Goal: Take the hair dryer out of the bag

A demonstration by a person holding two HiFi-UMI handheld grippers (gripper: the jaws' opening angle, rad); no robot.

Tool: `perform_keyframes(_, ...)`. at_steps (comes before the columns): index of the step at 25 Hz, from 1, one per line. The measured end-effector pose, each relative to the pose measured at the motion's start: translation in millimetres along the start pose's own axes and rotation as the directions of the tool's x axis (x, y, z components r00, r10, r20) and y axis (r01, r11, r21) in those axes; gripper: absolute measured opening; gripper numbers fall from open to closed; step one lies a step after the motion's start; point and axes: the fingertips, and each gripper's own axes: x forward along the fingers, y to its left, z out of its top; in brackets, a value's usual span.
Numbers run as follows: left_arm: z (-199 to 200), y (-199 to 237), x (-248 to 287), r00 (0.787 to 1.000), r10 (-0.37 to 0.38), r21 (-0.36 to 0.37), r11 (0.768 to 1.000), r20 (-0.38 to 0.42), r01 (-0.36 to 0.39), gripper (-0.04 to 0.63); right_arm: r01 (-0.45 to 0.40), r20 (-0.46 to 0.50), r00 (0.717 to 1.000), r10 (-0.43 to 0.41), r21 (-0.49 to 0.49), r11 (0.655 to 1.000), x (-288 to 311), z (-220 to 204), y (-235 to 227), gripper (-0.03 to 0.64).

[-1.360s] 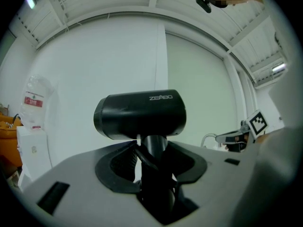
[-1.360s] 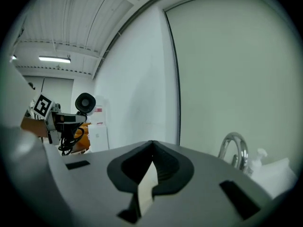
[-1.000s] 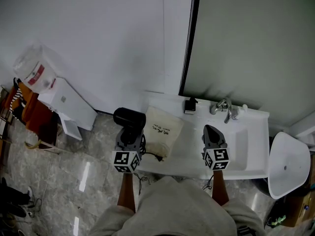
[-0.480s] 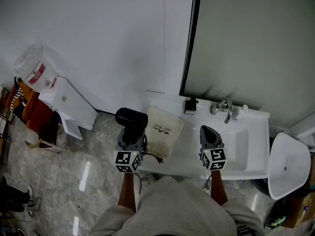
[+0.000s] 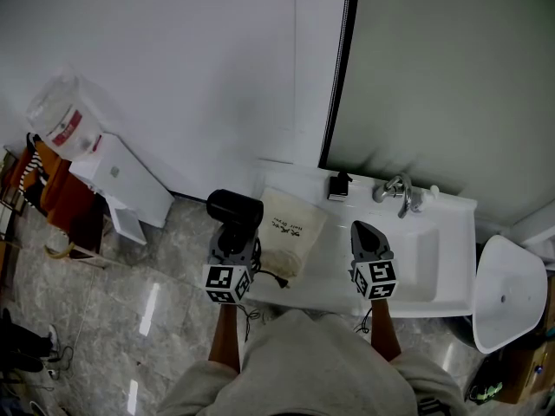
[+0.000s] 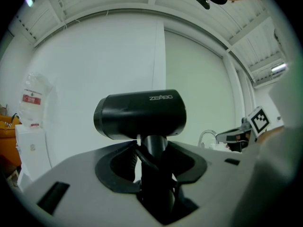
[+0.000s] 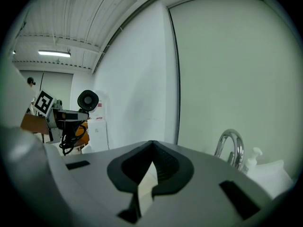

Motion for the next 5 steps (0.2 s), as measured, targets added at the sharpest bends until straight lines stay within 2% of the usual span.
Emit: perform_keyframes(5, -3.0, -1.9, 1.8, 1.0, -0.008, -0.001, 1.0, -0.004, 0.008, 0.184, -0.006, -0.007, 1.0, 0.006, -0.002, 1.0, 2.8, -2.6, 1.8, -0.002)
